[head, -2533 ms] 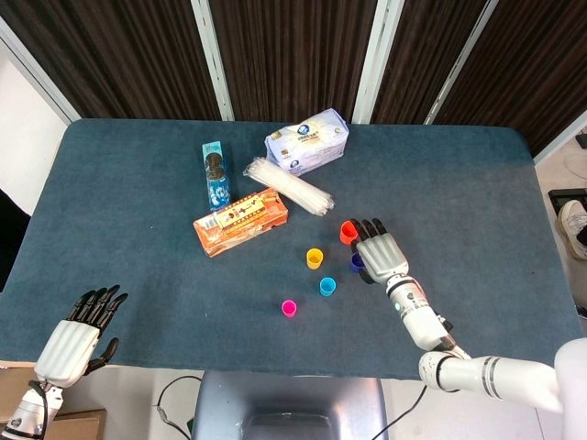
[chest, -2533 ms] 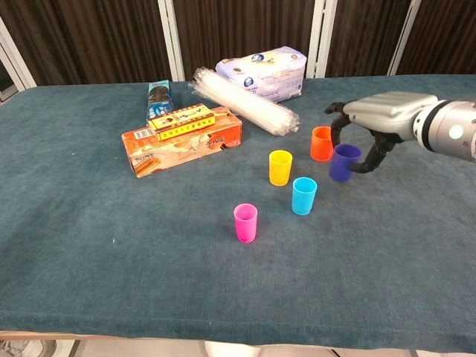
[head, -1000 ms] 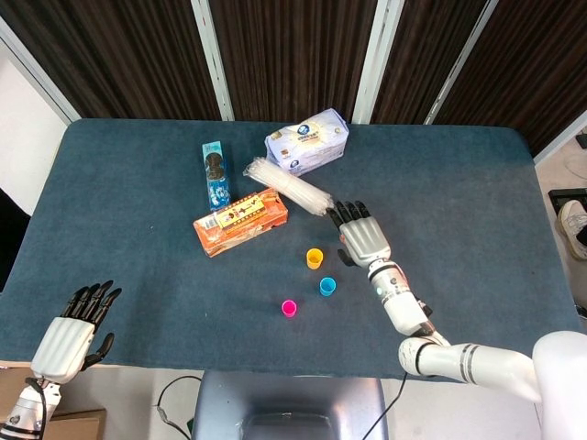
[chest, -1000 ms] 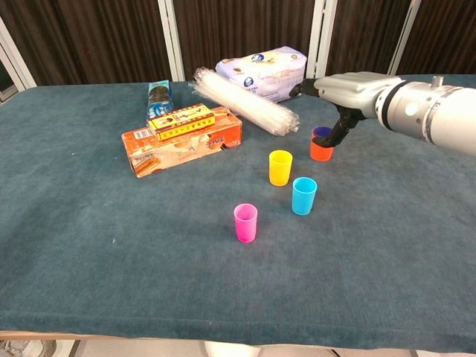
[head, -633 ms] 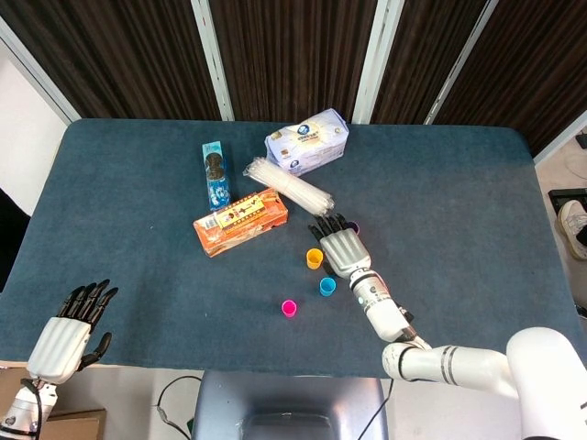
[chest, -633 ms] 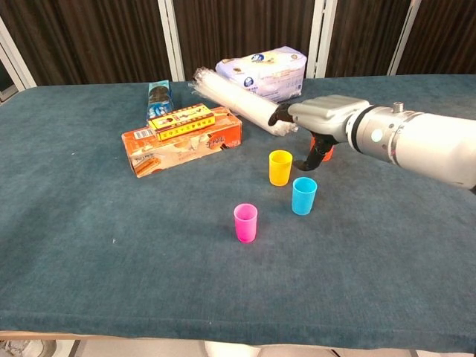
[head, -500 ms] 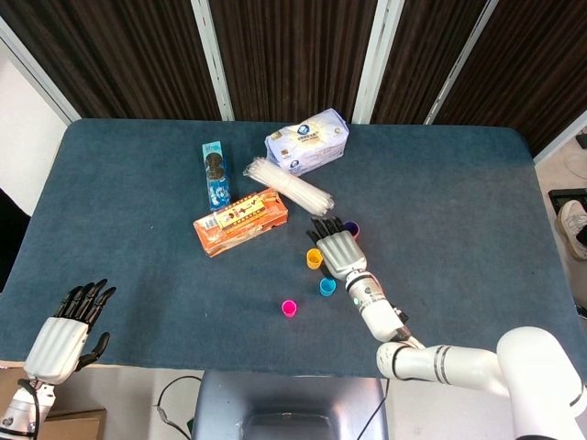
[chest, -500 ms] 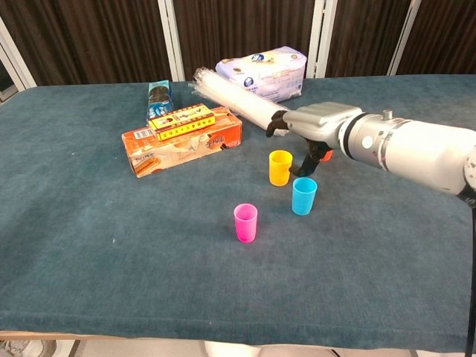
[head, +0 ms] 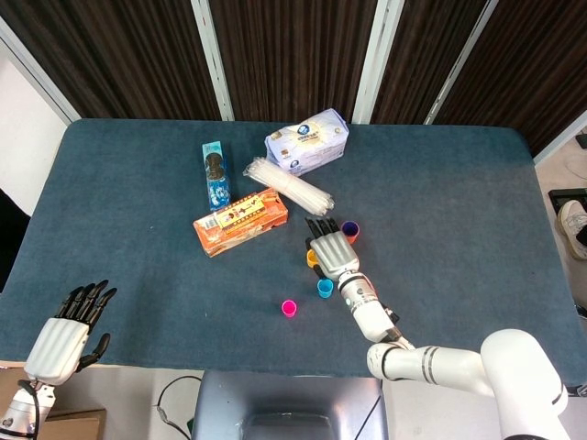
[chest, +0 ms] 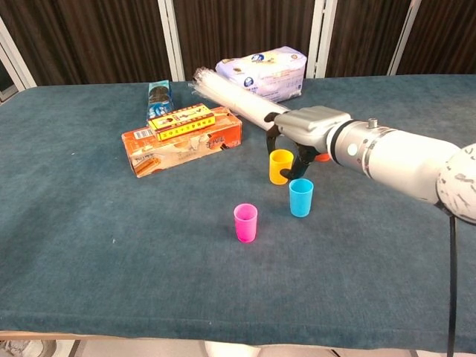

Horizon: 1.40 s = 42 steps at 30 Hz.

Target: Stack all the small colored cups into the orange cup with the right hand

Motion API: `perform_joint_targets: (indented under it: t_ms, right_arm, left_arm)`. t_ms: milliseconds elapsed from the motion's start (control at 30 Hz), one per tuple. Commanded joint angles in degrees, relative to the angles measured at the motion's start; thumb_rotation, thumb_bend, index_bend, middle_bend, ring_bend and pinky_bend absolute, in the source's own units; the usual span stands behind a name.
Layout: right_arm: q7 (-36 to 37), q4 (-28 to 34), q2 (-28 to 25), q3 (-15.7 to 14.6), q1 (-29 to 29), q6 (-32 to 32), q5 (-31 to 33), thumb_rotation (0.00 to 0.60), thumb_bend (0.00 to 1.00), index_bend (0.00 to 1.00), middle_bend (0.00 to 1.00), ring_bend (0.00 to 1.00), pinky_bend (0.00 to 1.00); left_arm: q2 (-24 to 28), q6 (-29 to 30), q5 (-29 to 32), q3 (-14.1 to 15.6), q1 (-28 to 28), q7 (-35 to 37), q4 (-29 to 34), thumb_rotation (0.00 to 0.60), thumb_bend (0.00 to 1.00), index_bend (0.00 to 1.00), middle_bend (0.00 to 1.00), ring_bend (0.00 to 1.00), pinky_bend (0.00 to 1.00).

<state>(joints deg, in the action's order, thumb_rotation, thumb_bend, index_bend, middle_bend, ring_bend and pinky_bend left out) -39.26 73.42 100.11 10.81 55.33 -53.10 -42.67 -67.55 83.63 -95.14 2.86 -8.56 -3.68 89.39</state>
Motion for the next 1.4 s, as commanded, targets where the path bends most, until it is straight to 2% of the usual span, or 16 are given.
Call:
perform_joint_targets:
  t_ms: [33, 267, 500, 700, 1067, 1167, 1267, 1333, 1400]
  right_arm:
    - [0.7, 0.8, -0.3, 0.7, -0.4, -1.0, -0.5, 0.600, 0.49, 0.61, 0.08, 0.00, 0.00]
    - [4.3, 7.2, -6.2, 3.6, -3.0, -7.3, -4.8, 0.600, 0.49, 0.61, 0.08, 0.00, 0.00]
    - [2.0, 8.4, -10.7, 4.2, -4.4, -8.3, -1.6, 0.600, 0.49, 0.61, 0.08, 0.00, 0.00]
    - [2.5, 5.3, -10.2, 4.5, -4.1, -5.6, 0.9, 0.600, 0.49, 0.62, 0.08, 0.00, 0.00]
    - [0.6, -0.7, -6.0, 3.3, -2.6, -3.4, 2.2, 0.600, 0.49, 0.61, 0.08, 0.00, 0.00]
    - [-0.2, -1.2, -5.7, 2.9, -2.5, -2.7, 2.8, 0.600, 0.49, 0.49, 0.08, 0.00, 0.00]
    - [-1.1, 0.3, -6.6, 2.7, -2.5, -1.7, 4.3, 0.600, 0.49, 0.25, 0.03, 0.00, 0.00]
    - [-0.7, 2.8, -7.9, 2.4, -3.0, -2.0, 3.5, 0.600, 0.49, 0.07, 0.00, 0.00, 0.00]
    - [1.1, 7.5, -10.6, 1.5, -4.5, -3.2, 0.0, 0.600, 0.49, 0.01, 0.00, 0.00, 0.00]
  left_arm:
    - [0.0, 0.0, 0.0, 0.0, 0.0, 0.0, 0.0, 0.600, 0.44, 0.00, 0.00, 0.00, 0.10]
    - [0.0, -0.1, 0.0, 0.1, 0.0, -0.2, 0.1, 0.600, 0.44, 0.00, 0.00, 0.00, 0.10]
    - [-0.3, -0.5, 0.1, 0.0, -0.1, -0.6, 0.1, 0.600, 0.44, 0.00, 0.00, 0.00, 0.10]
    - [-0.8, -1.4, 0.5, -0.1, -0.5, -1.2, 0.0, 0.600, 0.44, 0.00, 0.00, 0.00, 0.10]
    - [-0.6, -1.4, 1.0, -0.3, -0.5, -0.9, -0.1, 0.600, 0.44, 0.00, 0.00, 0.00, 0.10]
    - [-0.6, -1.3, 1.2, -0.4, -0.5, -0.7, -0.2, 0.600, 0.44, 0.00, 0.00, 0.00, 0.10]
    - [-0.5, -1.3, 1.1, -0.4, -0.5, -0.7, -0.2, 0.600, 0.44, 0.00, 0.00, 0.00, 0.10]
    - [-0.5, -1.3, 1.1, -0.4, -0.5, -0.6, -0.1, 0.600, 0.44, 0.00, 0.00, 0.00, 0.10]
    - [-0.4, -1.0, 1.1, -0.4, -0.4, -0.4, -0.1, 0.600, 0.44, 0.00, 0.00, 0.00, 0.10]
